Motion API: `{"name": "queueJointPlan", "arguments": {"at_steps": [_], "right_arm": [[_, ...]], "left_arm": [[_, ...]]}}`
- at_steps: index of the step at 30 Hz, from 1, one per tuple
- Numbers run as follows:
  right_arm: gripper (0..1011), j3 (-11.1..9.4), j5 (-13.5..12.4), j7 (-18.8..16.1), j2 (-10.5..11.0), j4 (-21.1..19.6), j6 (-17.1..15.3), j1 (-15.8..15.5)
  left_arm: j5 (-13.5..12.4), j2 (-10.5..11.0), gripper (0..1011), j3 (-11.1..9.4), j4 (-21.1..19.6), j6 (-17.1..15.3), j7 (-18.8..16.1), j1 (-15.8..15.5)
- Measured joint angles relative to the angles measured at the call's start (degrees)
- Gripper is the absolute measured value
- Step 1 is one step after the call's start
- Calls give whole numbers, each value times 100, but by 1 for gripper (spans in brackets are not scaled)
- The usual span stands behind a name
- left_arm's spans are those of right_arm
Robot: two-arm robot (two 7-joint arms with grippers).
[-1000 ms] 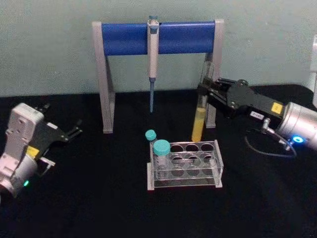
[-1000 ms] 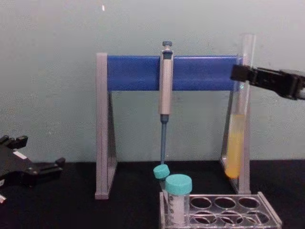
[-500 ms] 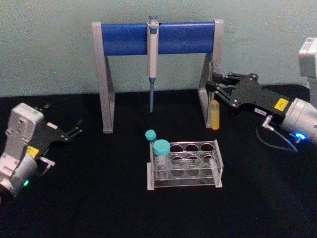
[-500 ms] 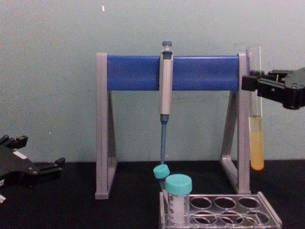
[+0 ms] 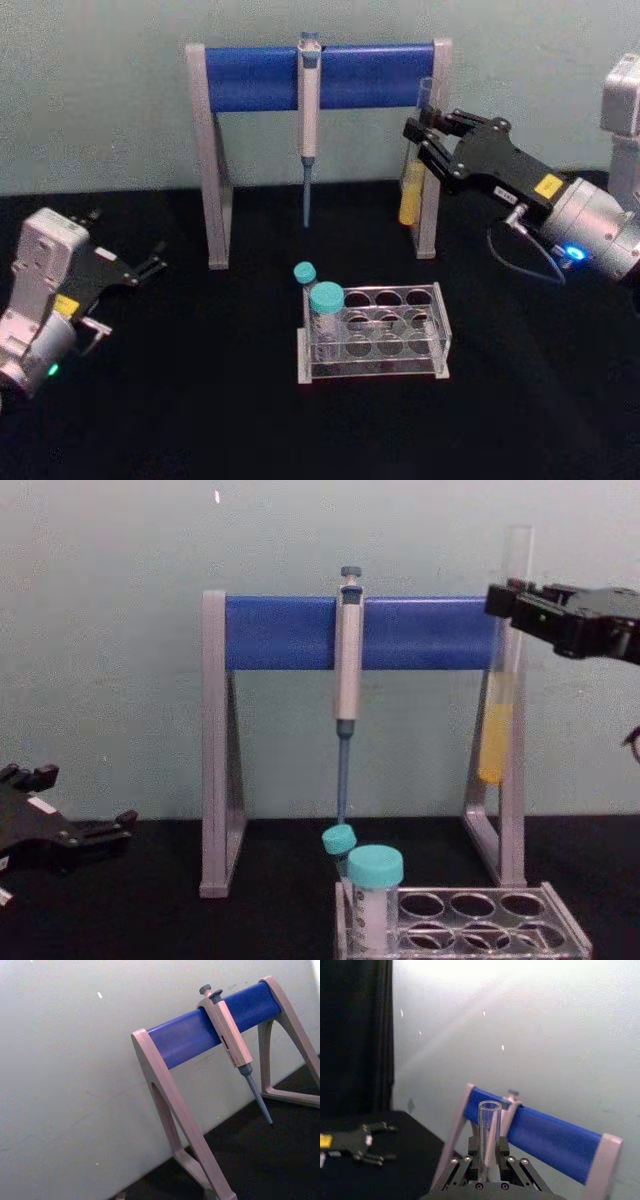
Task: Pick up the test tube from the test tube rack, shake it, then place it back into the test tube rack.
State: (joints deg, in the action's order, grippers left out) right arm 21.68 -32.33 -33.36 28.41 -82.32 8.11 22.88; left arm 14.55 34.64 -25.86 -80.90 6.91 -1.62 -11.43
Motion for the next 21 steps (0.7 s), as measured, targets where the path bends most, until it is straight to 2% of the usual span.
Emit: {"name": "queueJointPlan", "arguments": {"at_steps": [5,11,15,21], "right_arm": [[230,-40,-460,-398,-123,123,-130,35],[230,18,-899,-846,-71,190,-330,53],[230,85,-985,-1001,51,190,-370,54],[230,152,-1002,-1018,190,165,-311,0]], "left_arm": [[0,0,1001,0,0,0,0,0],[0,0,1001,0,0,0,0,0],[0,0,1001,0,0,0,0,0],[0,0,1001,0,0,0,0,0]]}}
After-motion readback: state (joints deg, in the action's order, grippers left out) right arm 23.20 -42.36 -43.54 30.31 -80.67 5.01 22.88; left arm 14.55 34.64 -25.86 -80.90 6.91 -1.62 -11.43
